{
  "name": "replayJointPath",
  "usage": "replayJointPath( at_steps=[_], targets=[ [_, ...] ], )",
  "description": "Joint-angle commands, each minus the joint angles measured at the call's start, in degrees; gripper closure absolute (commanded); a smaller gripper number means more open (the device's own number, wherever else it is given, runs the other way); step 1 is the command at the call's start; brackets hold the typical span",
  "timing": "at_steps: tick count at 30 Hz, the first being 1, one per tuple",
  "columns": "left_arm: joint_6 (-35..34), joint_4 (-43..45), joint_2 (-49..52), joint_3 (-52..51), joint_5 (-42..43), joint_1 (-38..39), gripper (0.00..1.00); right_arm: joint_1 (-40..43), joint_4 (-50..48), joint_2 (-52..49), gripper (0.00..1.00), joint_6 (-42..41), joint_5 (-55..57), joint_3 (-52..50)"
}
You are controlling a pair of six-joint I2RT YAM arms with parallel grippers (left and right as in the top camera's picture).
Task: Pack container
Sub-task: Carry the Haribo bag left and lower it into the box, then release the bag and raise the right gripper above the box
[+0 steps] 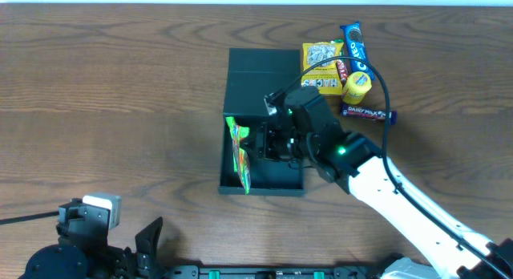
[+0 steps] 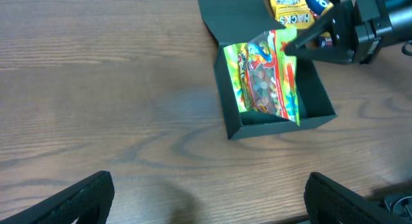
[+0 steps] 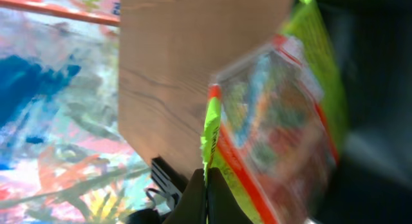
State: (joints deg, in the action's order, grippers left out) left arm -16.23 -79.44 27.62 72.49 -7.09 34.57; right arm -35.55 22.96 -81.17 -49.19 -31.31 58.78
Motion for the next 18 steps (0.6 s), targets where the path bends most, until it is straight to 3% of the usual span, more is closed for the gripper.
replayJointPath(
  at_steps=[1,2,3,4,5,9,18],
  targets=[
    [0.81,-0.04,-0.04,0.76,-0.35,-0.15,0.05,1.79,4.24,-0.83,0.99,1.68,4.87,0.37],
    [0.81,-0.04,-0.04,0.76,-0.35,-0.15,0.05,2.19,6.03,-0.83,0.98,1.66,7.61,0.37],
    [0.81,-0.04,-0.04,0.76,-0.35,-0.15,0.05,2.69,7.87,-0.81,0.87,1.66,10.47,0.37],
    [0.81,-0.04,-0.04,0.76,-0.35,-0.15,0.05,3.13,8.92,-0.81,0.67,1.68,12.15,0.42],
    [0.81,-0.07,-0.04,0.76,-0.35,-0.15,0.05,3.69,9.7,-0.81,0.55,1.7,13.35,0.52],
    [0.79,-0.04,-0.04,0.76,-0.35,-0.15,0.05,5.53,12.87,-0.79,0.26,2.03,16.46,2.43],
    [0.79,-0.04,-0.04,0.76,-0.37,-0.15,0.05,5.84,30.93,-0.79,0.17,3.5,32.59,14.34]
  ],
)
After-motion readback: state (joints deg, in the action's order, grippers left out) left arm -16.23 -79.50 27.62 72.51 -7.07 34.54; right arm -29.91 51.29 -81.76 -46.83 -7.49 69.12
